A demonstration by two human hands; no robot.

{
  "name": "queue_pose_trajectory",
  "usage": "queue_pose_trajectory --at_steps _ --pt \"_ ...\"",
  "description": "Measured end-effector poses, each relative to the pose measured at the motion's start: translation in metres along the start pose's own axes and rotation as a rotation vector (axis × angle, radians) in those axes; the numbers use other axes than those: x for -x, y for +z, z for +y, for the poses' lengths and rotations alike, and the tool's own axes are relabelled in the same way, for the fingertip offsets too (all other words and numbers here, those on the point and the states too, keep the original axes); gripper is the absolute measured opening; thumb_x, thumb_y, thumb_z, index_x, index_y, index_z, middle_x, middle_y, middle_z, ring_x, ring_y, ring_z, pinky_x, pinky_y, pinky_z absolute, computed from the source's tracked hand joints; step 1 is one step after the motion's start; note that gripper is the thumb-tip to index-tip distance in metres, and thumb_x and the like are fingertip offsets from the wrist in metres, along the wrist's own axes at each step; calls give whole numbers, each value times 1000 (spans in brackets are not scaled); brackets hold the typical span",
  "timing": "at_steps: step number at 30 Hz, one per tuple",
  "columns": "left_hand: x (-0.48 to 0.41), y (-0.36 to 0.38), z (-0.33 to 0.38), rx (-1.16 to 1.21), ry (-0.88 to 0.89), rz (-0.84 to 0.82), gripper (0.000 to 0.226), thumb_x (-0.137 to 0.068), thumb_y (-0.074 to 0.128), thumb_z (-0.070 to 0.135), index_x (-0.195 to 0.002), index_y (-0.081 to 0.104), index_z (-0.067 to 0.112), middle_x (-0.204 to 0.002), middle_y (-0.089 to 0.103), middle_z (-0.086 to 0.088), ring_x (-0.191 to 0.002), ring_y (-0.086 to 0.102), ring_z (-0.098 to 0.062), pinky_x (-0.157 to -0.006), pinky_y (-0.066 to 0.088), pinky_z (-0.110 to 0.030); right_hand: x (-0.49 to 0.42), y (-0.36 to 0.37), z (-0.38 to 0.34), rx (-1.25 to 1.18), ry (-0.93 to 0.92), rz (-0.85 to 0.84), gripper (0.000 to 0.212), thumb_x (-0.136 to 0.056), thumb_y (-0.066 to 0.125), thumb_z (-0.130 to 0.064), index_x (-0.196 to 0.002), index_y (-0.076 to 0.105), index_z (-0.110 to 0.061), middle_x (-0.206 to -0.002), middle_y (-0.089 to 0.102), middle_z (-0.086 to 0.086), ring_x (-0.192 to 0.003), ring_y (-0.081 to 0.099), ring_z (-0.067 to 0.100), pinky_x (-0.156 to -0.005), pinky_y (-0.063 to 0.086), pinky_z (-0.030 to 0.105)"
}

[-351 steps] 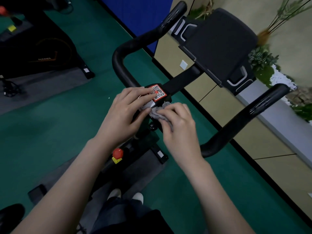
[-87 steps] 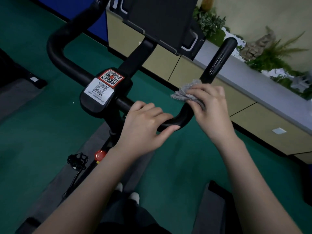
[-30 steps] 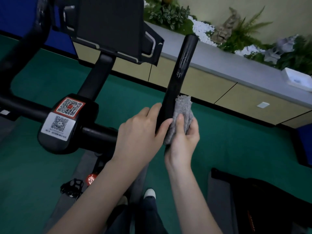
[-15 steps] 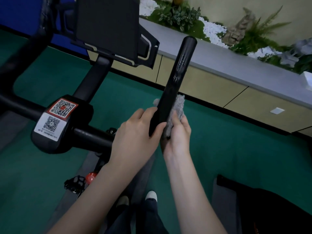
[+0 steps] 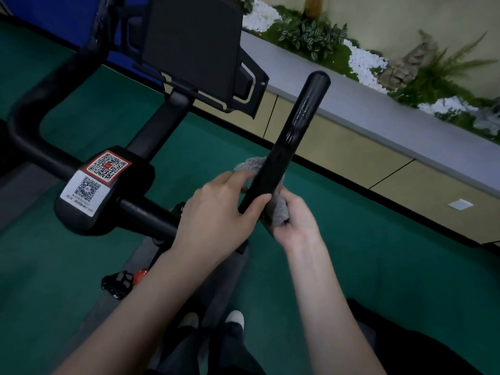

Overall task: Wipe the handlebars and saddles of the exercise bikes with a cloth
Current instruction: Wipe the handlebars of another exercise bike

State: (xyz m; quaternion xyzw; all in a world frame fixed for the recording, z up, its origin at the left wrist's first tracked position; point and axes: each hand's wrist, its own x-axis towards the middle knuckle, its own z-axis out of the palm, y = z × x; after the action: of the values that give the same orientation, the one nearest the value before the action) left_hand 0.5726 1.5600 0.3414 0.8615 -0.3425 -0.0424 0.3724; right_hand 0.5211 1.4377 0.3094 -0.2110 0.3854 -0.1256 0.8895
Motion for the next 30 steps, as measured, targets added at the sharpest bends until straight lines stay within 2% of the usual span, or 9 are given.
queue_pose_trajectory --at_steps 3,8,11,14,16,18,20,26,30 --pt "-5 3 1 22 -3 5 39 -86 61 46 -120 59 29 -99 66 8 -72 61 -19 -66 53 -36 5 -5 4 34 -79 -40 29 -100 36 -9 -107 64 -11 -98 73 11 -88 71 19 -75 58 30" --pt "-11 9 -3 34 -16 9 43 -85 61 48 -121 60 24 -97 65 7 -72 58 -17 -70 53 -36 5 9 17 73 -566 134 15 -97 50 -8 -102 63 -10 -98 70 7 -92 67 17 -82 55 29" --pt "-14 13 -5 63 -33 2 44 -83 62 48 -121 61 25 -93 63 12 -64 48 -6 -70 48 -28 8 12 32 225 -799 269 10 -95 54 -8 -95 62 -13 -88 66 4 -84 61 12 -78 50 29" --pt "-15 14 -8 86 -42 -5 43 -83 63 49 -121 61 28 -89 58 17 -61 47 0 -65 37 -17 7 9 28 451 -987 375 10 -91 58 -3 -98 62 -8 -101 60 19 -91 57 19 -88 47 37" --pt "-15 14 -8 96 -45 1 42 -83 63 48 -119 62 28 -87 58 17 -61 46 -1 -66 37 -17 3 15 13 600 -1142 385 14 -88 60 2 -101 64 1 -103 56 18 -93 57 13 -88 47 23" --pt "-16 14 -8 101 -51 4 40 -83 64 47 -117 63 28 -86 57 17 -61 45 -1 -64 36 -18 -1 23 -3 770 -1266 347 17 -85 62 5 -102 66 4 -103 53 13 -93 55 6 -85 45 13" --pt "-17 14 -8 109 -63 -14 38 -83 64 46 -116 63 29 -86 58 16 -58 45 2 -63 36 -20 0 24 -16 970 -1314 276 20 -82 65 4 -101 69 2 -102 55 8 -95 58 15 -85 48 21" --pt "-21 12 -6 130 -105 -65 39 -82 65 47 -116 62 30 -89 63 13 -63 53 -10 -66 49 -29 6 15 -52 1649 -1455 -164 21 -79 66 4 -99 71 -1 -98 61 13 -97 47 19 -87 34 12" --pt "-18 12 -7 134 -123 -80 41 -81 63 52 -118 61 33 -92 64 15 -66 57 -11 -65 49 -29 -5 26 -71 1707 -1579 -82 23 -76 64 12 -97 70 3 -98 59 21 -97 48 29 -86 31 14"
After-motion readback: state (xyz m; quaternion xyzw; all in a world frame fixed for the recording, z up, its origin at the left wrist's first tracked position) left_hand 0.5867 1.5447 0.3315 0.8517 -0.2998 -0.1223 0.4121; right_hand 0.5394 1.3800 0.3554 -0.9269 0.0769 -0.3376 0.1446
